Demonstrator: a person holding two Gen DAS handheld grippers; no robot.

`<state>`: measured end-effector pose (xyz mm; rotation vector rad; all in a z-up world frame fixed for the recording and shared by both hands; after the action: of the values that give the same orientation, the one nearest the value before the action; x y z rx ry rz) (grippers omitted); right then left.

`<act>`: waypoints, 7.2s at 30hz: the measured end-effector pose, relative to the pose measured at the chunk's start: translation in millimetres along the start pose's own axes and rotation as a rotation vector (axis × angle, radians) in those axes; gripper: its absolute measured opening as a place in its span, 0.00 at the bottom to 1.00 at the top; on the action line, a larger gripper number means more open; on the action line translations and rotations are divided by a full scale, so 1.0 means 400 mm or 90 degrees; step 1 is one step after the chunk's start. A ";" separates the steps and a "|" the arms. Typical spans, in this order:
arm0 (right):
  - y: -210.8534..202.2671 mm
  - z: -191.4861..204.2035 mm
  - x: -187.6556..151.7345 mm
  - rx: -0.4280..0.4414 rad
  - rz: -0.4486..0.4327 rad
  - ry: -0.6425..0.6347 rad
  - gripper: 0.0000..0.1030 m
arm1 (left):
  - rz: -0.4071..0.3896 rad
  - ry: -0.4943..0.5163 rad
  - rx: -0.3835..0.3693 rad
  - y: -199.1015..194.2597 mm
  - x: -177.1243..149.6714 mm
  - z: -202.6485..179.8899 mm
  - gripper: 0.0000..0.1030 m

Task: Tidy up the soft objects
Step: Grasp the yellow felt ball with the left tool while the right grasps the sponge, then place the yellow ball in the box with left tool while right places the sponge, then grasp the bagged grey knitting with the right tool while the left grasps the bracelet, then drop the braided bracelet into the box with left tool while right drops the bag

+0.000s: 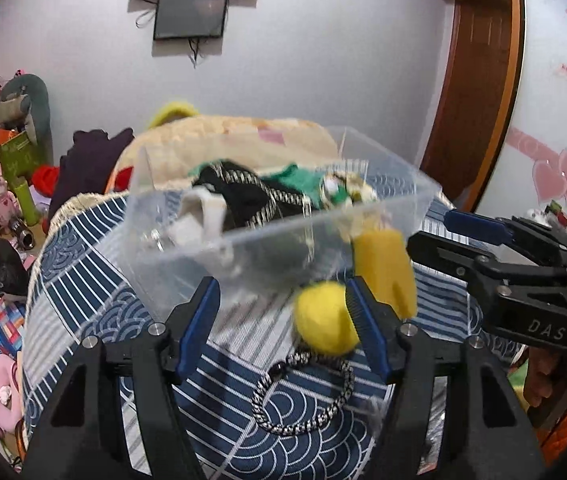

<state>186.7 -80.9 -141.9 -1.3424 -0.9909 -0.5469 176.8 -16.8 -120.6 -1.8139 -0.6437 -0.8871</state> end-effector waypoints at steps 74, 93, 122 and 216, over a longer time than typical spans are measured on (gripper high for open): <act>-0.046 -0.046 0.135 -0.062 -0.091 -0.002 0.30 | -0.140 0.000 0.071 -0.160 0.156 0.089 0.34; 0.065 -0.084 0.096 -0.115 -0.029 -0.017 0.32 | -0.057 -0.022 0.087 -0.028 0.087 0.156 0.38; -0.115 -0.035 0.086 -0.034 -0.076 0.005 0.80 | -0.104 -0.007 0.088 -0.220 0.043 0.045 0.98; -0.049 0.012 0.164 0.002 -0.104 0.041 0.31 | -0.108 0.010 0.026 -0.093 0.133 0.008 0.12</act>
<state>202.6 -66.9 -76.7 -1.2405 -1.0527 -0.7071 181.1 2.2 -58.7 -1.7323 -0.8088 -0.9926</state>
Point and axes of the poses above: each gripper's, at about its wrist camera, not at the fingertips, and y roughly the way its jaws point, z to its left, x to its top, the point moved 10 cm from there along y, roughly the way its jaws point, and after that the axes turned 14 degrees about -x, right-handed, at the moved point
